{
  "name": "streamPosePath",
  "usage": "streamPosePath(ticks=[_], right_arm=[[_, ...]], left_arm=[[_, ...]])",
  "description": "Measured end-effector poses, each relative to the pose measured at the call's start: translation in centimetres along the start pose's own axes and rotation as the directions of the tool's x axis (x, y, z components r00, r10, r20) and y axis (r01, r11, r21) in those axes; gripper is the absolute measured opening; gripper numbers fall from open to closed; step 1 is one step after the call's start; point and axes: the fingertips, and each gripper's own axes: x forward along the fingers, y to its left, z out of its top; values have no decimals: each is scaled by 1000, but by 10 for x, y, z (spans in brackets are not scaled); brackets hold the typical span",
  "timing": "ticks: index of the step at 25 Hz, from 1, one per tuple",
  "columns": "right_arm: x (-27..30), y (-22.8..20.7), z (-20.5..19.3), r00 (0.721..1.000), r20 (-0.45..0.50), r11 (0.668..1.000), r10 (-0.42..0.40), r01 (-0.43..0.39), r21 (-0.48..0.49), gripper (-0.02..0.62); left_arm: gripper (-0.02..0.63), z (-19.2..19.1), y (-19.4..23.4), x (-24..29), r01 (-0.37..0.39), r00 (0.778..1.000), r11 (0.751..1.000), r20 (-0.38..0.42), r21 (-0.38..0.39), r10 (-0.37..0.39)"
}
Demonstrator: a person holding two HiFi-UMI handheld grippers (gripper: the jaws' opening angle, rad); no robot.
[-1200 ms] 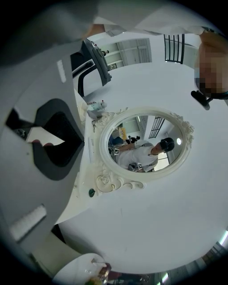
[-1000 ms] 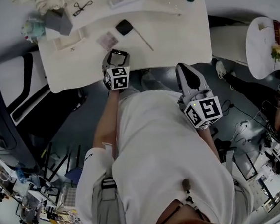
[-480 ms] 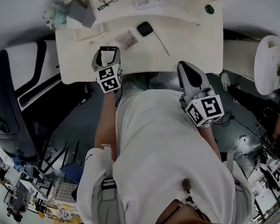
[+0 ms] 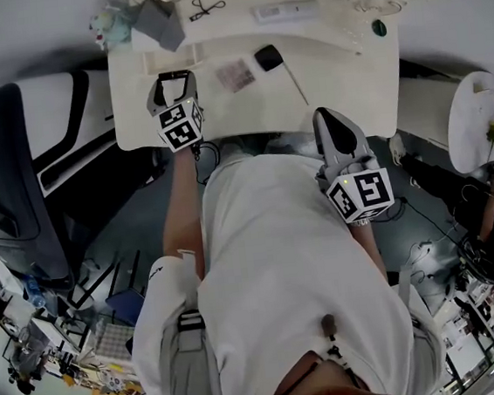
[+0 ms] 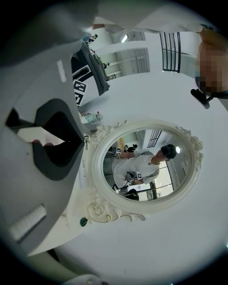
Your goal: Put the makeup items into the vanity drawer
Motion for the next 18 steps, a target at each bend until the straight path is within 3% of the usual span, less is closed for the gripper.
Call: streamPosePath(ticks=[8,18], right_arm=[[18,3,5,998,-10,998,-68,68,17,8],[40,14,5,994,-27,994,-106,107,35,8]], left_arm=[[330,0,20,39,3,997,1000,-76,0,-3],[330,-7,22,60,72,989,997,-131,21,-68]])
